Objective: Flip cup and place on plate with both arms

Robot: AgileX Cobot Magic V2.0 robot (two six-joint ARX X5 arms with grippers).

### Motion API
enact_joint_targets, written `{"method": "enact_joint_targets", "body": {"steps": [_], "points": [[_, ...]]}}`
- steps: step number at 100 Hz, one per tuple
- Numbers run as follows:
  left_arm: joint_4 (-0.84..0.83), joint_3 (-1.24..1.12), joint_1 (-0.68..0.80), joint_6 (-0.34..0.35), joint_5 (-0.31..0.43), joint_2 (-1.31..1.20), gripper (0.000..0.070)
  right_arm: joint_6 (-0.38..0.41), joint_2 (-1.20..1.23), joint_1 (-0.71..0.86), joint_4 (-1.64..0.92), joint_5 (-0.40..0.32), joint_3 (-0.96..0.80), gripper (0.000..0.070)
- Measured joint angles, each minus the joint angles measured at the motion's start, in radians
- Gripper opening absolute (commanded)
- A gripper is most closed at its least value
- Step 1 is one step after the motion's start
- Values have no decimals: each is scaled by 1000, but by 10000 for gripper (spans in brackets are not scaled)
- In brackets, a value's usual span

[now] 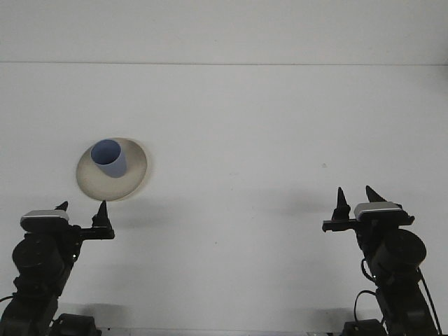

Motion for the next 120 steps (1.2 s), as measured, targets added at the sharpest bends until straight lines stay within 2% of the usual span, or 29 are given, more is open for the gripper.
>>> {"method": "enact_joint_targets", "body": {"steps": [15,20,27,31,36,45,48,120], "points": [[19,-3,-6,-1,0,-11,581,0,0,0,0,0,0,413],[18,-3,-6,-1,0,-13,553,0,0,0,0,0,0,413],[19,-3,-6,-1,0,-16,419,0,0,0,0,0,0,406],[19,-3,-6,-1,0,-16,323,0,0,0,0,0,0,373],[19,-3,-6,-1,0,-16,201,0,0,0,0,0,0,279],[18,-3,-6,-1,0,-15,0,0,0,0,0,0,0,49],[18,-3,-6,-1,0,-16,7,0,0,0,0,0,0,0],[18,-3,-6,-4,0,-16,11,-2,0,0,0,0,0,0]]}}
